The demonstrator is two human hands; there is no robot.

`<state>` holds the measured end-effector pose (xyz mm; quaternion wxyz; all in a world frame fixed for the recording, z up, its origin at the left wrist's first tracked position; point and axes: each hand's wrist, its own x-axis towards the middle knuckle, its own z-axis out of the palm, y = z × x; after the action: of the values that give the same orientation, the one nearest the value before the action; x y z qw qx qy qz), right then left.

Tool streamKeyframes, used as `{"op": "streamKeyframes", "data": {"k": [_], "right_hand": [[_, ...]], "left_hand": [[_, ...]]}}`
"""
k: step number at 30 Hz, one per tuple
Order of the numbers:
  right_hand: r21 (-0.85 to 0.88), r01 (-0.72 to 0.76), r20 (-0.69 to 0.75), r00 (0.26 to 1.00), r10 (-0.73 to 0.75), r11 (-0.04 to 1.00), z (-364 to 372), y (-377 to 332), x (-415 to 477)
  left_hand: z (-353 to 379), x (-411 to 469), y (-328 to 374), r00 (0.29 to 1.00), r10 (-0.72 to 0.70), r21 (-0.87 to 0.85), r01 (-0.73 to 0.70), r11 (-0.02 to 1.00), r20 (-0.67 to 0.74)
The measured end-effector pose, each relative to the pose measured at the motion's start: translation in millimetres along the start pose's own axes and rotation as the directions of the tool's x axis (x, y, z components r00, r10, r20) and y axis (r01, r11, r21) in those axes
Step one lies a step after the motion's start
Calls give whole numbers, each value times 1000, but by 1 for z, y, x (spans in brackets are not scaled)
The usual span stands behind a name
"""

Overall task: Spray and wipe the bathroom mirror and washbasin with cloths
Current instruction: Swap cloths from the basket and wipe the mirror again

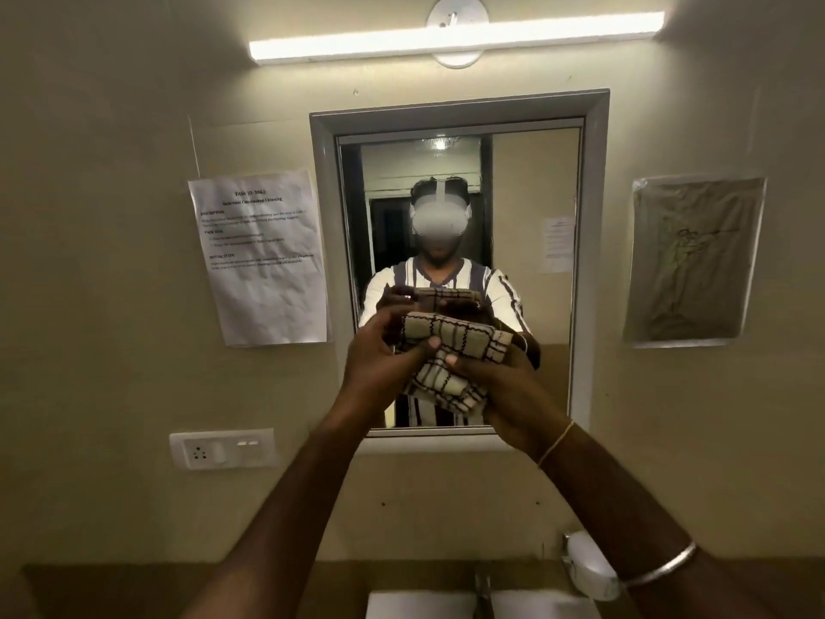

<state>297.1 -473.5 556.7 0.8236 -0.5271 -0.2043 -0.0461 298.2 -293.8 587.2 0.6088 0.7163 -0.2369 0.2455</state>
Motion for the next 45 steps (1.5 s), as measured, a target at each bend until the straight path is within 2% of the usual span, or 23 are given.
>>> {"op": "streamKeyframes", "data": {"k": [3, 6, 9, 12, 14, 16, 18, 19, 20, 22, 24, 26, 34, 41, 45], "right_hand": [[-31, 119, -212, 969, -123, 992, 23, -11, 7], [-180, 284, -395, 856, -333, 942, 45, -28, 17], [-398, 393, -405, 735, -543, 829, 68, -50, 40], [-656, 514, -217, 573, -790, 553, 91, -69, 77], [-777, 554, -11, 463, -886, 299, 102, -79, 106], [-826, 563, 219, 330, -918, 6, 109, -88, 135], [-835, 496, 393, 234, -889, -239, 120, -95, 160], [-831, 453, 460, 235, -856, -322, 127, -97, 170], [-827, 410, 511, 268, -817, -383, 131, -95, 180], [-827, 318, 558, 366, -745, -464, 139, -86, 195], [-825, 237, 561, 446, -697, -512, 143, -74, 202], [-823, 231, 560, 484, -672, -519, 144, -66, 204], [-715, 346, 698, 413, -585, -608, 132, -63, 212], [-623, 346, 775, 398, -491, -702, 119, -79, 213], [-644, 318, 759, 377, -531, -696, 97, -87, 211]], "left_hand": [[-1, 11, 6, 981, 118, 95, -104, 990, -155], [-4, 25, 10, 981, 70, 39, -64, 997, -181], [-5, 36, 11, 986, 3, -65, -14, 998, -166], [-6, 46, 18, 983, 35, -81, -50, 995, -178], [-8, 53, 24, 976, 84, -47, -95, 994, -203], [-11, 59, 33, 968, 113, -37, -124, 992, -226], [-17, 65, 39, 957, 129, -41, -144, 989, -261], [-21, 69, 39, 950, 127, -47, -146, 988, -284], [-24, 72, 41, 944, 121, -56, -145, 988, -306], [-31, 77, 40, 935, 105, -67, -136, 988, -340], [-38, 80, 36, 926, 102, -53, -129, 990, -364], [-42, 81, 31, 915, 96, -45, -123, 991, -393], [-50, 87, 10, 853, 207, 54, -207, 977, -478], [-32, 90, -3, 808, 337, 207, -269, 941, -483], [-29, 92, -11, 802, 360, 243, -274, 931, -477]]}}
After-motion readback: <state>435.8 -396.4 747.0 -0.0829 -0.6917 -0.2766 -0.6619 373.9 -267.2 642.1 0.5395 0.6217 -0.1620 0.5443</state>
